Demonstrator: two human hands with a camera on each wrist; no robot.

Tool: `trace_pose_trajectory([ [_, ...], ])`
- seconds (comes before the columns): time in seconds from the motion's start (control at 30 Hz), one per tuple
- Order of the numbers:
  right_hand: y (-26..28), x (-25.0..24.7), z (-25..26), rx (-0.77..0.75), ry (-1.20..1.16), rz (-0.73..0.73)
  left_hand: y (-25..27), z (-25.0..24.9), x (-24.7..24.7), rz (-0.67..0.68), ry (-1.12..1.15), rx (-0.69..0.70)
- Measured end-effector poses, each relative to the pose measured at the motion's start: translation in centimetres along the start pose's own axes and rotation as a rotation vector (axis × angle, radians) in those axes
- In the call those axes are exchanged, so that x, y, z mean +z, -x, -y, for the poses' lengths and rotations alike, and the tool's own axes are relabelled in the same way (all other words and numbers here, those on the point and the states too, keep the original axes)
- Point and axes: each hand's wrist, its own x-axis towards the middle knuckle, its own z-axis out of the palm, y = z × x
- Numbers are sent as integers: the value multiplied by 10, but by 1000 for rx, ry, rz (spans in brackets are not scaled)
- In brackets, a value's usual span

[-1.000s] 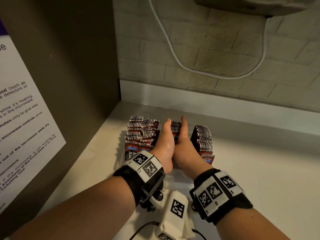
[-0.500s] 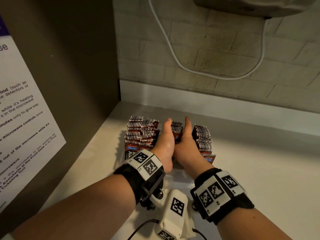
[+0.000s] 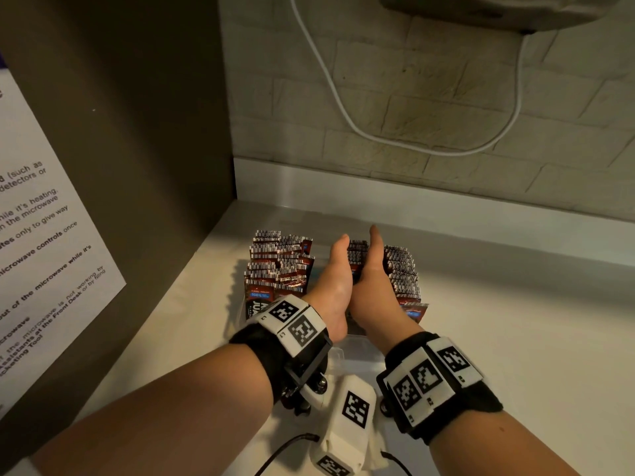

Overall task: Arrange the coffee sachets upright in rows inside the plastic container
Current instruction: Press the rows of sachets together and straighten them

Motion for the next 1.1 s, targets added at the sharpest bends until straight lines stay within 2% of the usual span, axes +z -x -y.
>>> trace_pose_trajectory([
  [0.5, -3, 1, -3, 23, -8, -64, 5, -2, 3, -37, 18, 17],
  [0.73, -3, 2, -3, 35, -24, -23, 8, 0, 3, -26, 26, 10],
  [0.9, -1, 1, -2, -28, -16, -15, 8, 0, 4, -47, 54, 45],
  [1.1, 0, 0, -3, 7, -14, 2, 0, 6, 4, -86, 95, 21],
])
